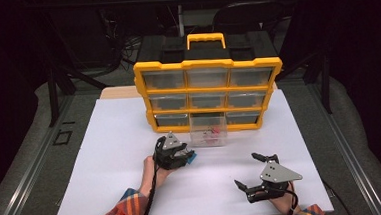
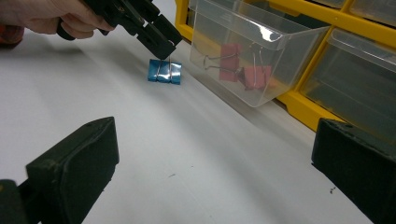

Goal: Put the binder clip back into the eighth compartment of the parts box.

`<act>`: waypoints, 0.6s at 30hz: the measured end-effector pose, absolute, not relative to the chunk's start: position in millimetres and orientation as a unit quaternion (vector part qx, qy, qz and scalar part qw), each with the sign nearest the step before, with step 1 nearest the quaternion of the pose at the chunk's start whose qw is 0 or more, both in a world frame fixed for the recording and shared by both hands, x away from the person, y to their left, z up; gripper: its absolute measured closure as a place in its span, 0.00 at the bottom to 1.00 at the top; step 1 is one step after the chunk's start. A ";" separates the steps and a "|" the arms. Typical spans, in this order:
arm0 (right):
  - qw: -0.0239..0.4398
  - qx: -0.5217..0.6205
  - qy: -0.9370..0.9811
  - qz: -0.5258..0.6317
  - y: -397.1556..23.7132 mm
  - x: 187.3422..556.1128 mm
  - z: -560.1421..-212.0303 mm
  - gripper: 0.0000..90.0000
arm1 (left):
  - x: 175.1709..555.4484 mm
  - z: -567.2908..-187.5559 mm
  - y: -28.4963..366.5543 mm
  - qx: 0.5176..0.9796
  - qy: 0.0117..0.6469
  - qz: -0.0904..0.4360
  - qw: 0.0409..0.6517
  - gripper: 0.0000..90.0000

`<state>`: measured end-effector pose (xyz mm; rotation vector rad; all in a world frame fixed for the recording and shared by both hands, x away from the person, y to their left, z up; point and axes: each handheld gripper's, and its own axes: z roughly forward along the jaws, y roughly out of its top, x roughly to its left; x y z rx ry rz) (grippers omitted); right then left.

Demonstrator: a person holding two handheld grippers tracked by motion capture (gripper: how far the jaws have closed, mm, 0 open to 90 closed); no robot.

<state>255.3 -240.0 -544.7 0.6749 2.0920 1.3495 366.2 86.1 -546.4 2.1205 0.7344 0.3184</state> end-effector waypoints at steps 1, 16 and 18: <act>0.277 0.252 0.779 0.502 -240.2 255.2 -544.7 0.00 | 366.8 -547.4 86.0 0.847 0.297 0.126 0.423 0.66; 0.280 0.253 0.778 0.503 -241.4 253.6 -544.0 0.00 | 369.8 -552.0 90.0 0.843 0.308 0.115 0.426 0.82; 0.281 0.252 0.777 0.504 -241.4 253.4 -543.8 0.00 | 368.7 -551.2 90.0 0.841 0.306 0.115 0.430 0.84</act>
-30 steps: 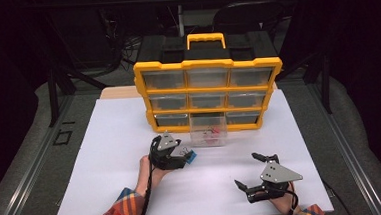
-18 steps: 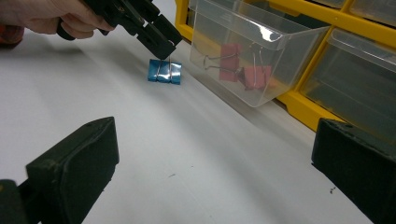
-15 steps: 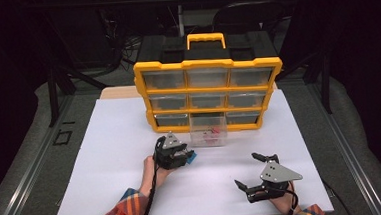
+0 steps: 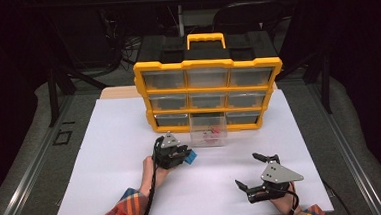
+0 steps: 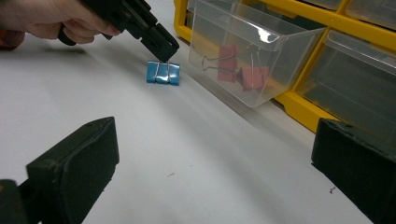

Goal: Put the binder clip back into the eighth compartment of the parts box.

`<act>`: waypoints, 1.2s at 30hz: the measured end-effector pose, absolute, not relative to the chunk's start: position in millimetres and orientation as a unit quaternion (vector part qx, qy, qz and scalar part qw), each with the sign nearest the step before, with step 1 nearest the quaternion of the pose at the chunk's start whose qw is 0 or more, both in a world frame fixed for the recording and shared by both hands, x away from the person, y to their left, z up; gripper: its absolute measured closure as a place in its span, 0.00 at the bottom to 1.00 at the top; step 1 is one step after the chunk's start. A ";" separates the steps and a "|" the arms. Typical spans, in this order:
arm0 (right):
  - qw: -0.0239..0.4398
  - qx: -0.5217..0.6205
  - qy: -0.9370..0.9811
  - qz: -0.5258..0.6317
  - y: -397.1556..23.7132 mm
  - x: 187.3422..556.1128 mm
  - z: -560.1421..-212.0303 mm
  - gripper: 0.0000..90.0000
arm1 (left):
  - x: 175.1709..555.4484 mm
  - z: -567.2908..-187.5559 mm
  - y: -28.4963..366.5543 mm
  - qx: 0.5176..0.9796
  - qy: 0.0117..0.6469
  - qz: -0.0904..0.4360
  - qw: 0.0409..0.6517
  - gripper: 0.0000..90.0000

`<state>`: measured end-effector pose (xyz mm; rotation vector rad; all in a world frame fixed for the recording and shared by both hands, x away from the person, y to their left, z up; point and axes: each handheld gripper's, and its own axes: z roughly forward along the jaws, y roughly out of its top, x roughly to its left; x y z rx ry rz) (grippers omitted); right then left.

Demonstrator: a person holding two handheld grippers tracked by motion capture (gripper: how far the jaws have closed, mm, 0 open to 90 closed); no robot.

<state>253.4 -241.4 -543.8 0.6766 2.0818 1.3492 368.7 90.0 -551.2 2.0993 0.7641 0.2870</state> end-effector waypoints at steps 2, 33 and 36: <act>0.280 0.253 0.778 0.502 -241.0 253.9 -544.0 0.00 | 368.2 -550.6 89.8 0.841 0.303 0.114 0.433 0.85; 0.283 0.251 0.775 0.506 -242.1 252.6 -543.2 0.00 | 356.6 -532.4 94.4 0.833 0.292 0.093 0.460 0.98; 0.282 0.252 0.776 0.505 -241.4 253.6 -543.7 0.00 | 357.1 -528.9 96.8 0.833 0.292 0.106 0.459 0.98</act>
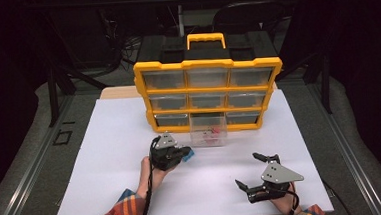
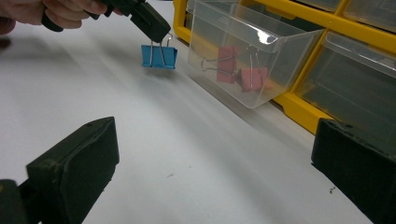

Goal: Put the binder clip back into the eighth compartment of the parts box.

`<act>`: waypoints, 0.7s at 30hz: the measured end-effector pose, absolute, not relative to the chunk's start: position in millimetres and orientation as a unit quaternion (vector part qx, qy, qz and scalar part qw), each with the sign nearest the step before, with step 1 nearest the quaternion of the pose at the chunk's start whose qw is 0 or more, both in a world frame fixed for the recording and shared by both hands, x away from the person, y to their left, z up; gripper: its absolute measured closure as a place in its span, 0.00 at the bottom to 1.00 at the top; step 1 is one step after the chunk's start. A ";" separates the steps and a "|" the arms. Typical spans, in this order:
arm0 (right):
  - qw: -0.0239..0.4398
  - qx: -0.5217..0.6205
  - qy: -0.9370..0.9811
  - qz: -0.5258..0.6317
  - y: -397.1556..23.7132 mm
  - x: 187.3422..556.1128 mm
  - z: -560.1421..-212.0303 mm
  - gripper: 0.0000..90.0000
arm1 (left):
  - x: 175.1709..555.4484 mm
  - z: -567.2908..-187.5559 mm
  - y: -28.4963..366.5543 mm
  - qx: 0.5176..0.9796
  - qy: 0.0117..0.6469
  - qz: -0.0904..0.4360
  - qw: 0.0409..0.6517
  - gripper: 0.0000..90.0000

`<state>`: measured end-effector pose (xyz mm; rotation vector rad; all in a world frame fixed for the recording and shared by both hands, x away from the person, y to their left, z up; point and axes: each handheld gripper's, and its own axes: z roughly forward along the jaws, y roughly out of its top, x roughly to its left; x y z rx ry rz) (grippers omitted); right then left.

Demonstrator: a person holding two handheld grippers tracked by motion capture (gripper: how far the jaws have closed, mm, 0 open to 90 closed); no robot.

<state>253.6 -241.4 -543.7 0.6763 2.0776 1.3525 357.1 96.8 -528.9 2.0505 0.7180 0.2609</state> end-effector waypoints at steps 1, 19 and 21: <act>0.281 0.253 0.777 0.504 -241.6 253.9 -543.8 0.00 | 357.7 -528.2 97.4 0.832 0.291 0.108 0.459 0.98; 0.285 0.254 0.776 0.503 -242.1 253.4 -543.5 0.00 | 363.5 -507.6 111.3 0.822 0.311 0.150 0.454 0.98; 0.284 0.255 0.777 0.501 -241.5 253.9 -543.9 0.00 | 364.7 -504.8 112.5 0.819 0.312 0.152 0.456 0.98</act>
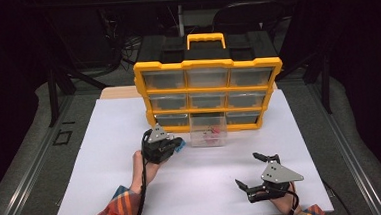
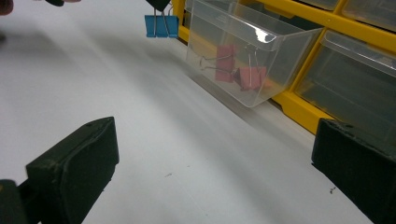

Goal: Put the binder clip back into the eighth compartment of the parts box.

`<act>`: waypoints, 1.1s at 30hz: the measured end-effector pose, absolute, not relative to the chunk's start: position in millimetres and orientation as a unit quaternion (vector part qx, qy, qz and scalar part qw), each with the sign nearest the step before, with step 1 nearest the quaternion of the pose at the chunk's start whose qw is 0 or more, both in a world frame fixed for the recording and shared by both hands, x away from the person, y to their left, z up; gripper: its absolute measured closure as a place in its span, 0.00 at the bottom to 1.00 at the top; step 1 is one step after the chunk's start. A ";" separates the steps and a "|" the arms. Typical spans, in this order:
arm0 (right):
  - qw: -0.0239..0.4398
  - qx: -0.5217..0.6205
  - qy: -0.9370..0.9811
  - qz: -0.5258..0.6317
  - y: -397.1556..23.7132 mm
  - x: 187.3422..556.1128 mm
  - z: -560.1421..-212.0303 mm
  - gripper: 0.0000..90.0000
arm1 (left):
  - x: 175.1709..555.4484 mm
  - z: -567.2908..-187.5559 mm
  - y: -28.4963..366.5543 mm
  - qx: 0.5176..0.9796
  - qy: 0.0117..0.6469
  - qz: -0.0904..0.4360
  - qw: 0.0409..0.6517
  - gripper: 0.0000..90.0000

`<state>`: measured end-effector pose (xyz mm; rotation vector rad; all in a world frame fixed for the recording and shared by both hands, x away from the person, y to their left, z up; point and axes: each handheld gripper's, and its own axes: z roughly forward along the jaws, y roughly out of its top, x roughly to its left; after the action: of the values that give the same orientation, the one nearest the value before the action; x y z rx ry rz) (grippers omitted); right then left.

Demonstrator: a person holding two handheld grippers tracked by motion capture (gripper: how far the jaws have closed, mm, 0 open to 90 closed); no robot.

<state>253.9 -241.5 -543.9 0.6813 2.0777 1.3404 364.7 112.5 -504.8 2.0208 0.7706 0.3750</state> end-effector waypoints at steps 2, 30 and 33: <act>0.283 0.256 0.777 0.501 -241.4 254.6 -544.2 0.00 | 366.5 -502.3 114.3 0.818 0.313 0.154 0.457 0.98; 0.284 0.255 0.776 0.501 -241.1 255.6 -544.3 0.00 | 378.0 -455.6 114.5 0.801 0.304 0.195 0.478 0.98; 0.284 0.255 0.777 0.501 -241.2 255.2 -544.2 0.00 | 379.4 -451.7 113.1 0.800 0.301 0.198 0.479 0.98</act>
<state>255.2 -241.2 -544.2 0.6816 2.0783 1.3397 379.4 113.1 -451.7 1.9533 0.7338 0.4832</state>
